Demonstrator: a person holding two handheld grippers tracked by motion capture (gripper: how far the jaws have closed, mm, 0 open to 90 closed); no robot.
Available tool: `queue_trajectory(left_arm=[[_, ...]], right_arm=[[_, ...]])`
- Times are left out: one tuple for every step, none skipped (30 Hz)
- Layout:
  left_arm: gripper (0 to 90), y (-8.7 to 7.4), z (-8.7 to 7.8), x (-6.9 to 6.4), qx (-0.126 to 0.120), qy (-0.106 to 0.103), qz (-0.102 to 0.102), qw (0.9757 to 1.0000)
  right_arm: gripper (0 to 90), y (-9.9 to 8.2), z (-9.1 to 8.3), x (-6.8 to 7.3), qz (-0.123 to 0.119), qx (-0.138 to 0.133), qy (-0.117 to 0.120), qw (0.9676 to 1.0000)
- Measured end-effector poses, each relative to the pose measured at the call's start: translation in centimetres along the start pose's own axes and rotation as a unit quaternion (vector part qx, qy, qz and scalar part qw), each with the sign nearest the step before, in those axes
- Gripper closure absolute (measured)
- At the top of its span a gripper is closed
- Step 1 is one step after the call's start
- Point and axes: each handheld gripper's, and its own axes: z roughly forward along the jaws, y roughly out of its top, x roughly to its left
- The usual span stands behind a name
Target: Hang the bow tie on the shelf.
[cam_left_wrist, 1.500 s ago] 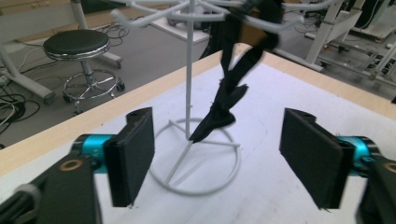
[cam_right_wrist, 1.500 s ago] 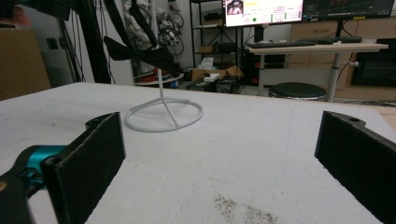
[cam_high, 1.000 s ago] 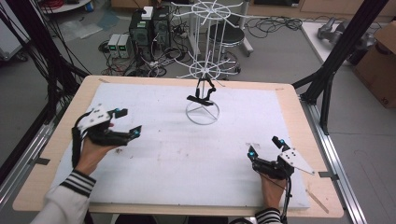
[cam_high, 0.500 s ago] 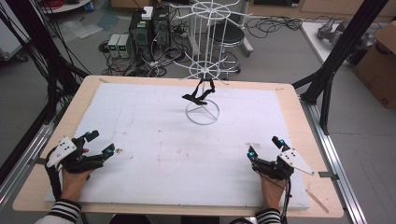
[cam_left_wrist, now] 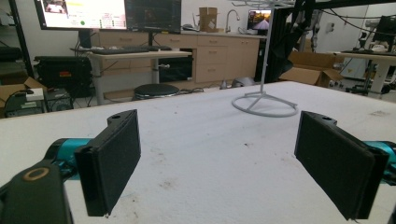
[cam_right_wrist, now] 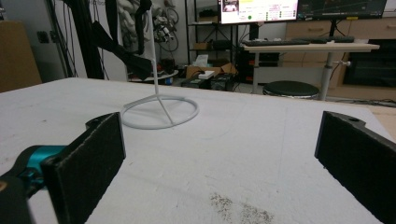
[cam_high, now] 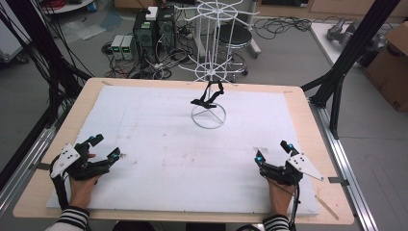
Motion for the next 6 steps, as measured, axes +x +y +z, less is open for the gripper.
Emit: queue_trajectory(left_arm=[[14.9, 0.0, -0.01, 0.04, 0.0, 0.0, 0.0, 1.0], [14.9, -0.01, -0.03, 0.06, 0.0, 0.0, -0.002, 1.0], [14.9, -0.01, -0.03, 0.07, 0.0, 0.0, -0.002, 1.0], [14.9, 0.0, -0.03, 0.06, 0.0, -0.001, -0.001, 1.0], [14.9, -0.01, -0.02, 0.06, 0.0, -0.001, 0.001, 1.0], [14.9, 0.0, -0.03, 0.04, 0.0, -0.001, 0.002, 1.0]], right_arm=[[0.7, 0.0, 0.0, 0.0, 0.0, 0.0, -0.001, 1.0], [0.7, 0.0, -0.01, 0.03, 0.002, 0.002, -0.004, 1.0], [0.7, 0.0, -0.01, 0.03, 0.002, 0.002, -0.004, 1.0], [0.7, 0.01, 0.02, 0.02, 0.0, 0.001, -0.004, 1.0], [0.7, 0.01, 0.03, 0.04, 0.0, 0.002, -0.005, 1.0], [0.7, 0.01, 0.04, 0.06, 0.001, 0.003, -0.006, 1.0]])
